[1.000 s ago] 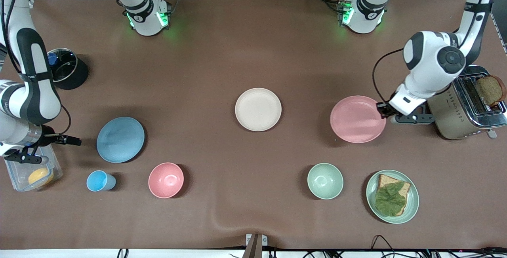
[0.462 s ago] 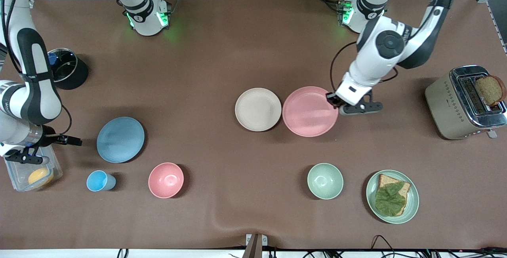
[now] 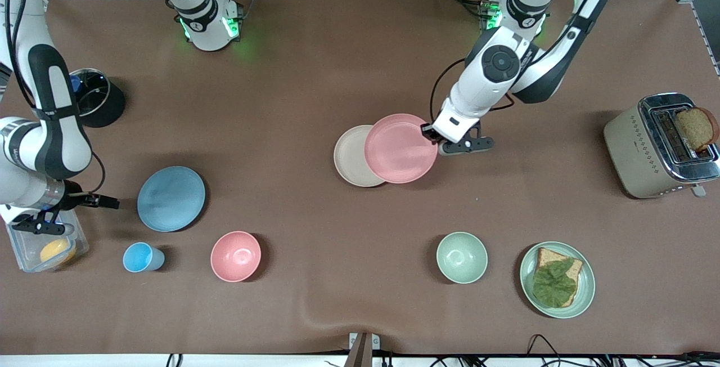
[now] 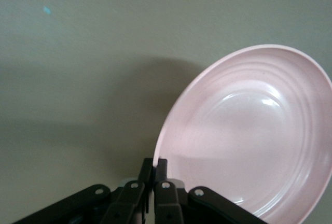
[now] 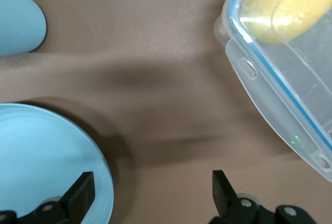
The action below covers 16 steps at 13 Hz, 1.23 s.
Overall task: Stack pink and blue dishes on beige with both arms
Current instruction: 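Slide the pink plate onto the beige plate with the left gripper, then grasp the blue plate rim with the right gripper while the left gripper releases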
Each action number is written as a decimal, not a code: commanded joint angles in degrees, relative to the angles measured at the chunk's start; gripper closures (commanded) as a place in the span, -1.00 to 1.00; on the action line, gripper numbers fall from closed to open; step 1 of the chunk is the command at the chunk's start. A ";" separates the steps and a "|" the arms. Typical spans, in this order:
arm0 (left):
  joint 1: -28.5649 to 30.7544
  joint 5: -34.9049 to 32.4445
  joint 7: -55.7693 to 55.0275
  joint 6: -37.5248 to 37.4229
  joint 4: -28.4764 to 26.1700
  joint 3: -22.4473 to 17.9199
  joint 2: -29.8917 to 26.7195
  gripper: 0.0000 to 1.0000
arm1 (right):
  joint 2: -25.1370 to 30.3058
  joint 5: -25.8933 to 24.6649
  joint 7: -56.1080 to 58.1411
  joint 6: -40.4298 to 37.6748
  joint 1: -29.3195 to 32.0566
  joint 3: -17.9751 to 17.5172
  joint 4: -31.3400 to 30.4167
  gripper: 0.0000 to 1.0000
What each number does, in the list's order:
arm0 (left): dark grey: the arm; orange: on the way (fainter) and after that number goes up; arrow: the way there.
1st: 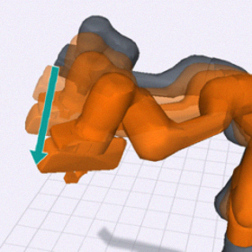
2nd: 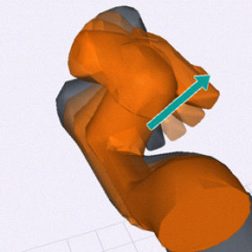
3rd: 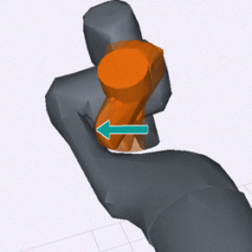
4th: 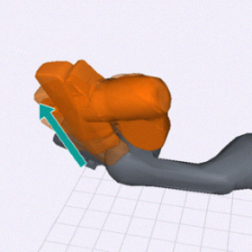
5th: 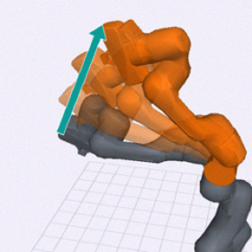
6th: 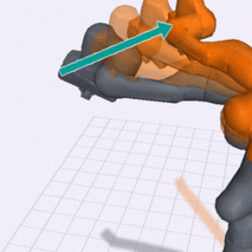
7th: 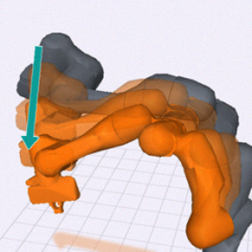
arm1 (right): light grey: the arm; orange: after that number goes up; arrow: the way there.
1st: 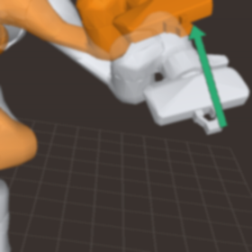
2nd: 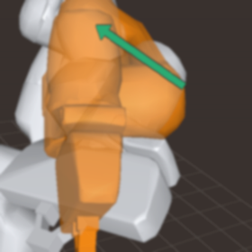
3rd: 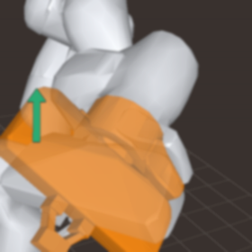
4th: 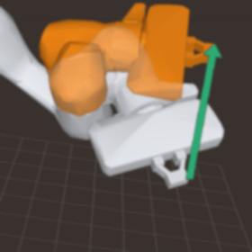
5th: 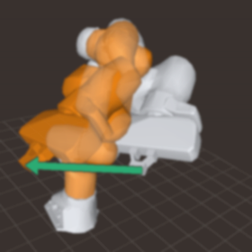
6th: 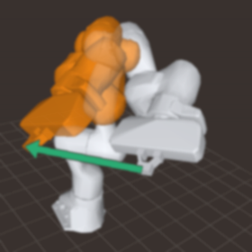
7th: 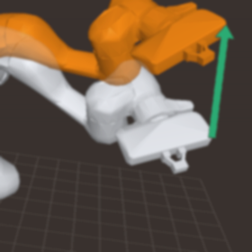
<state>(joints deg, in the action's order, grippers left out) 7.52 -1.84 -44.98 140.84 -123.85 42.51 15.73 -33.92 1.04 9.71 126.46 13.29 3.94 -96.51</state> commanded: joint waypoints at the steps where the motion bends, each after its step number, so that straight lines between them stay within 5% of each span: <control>1: -1.36 0.17 -1.94 2.77 1.24 0.03 4.04 1.00 | -1.32 0.89 1.10 0.63 0.51 -0.51 1.33 -1.00; 7: -5.32 -1.15 -3.09 5.06 5.02 -0.59 11.59 1.00 | -1.68 3.44 0.31 0.19 -2.74 -1.12 -0.16 -1.00; 16: -13.05 -1.68 -6.17 7.96 5.11 -7.18 14.06 1.00 | -2.46 5.55 0.40 0.54 -4.06 -1.21 -0.96 -1.00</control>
<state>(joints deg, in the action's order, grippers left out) -4.49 -2.07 -49.35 148.11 -119.80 36.04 28.90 -36.11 5.62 9.66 126.76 9.12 2.73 -97.27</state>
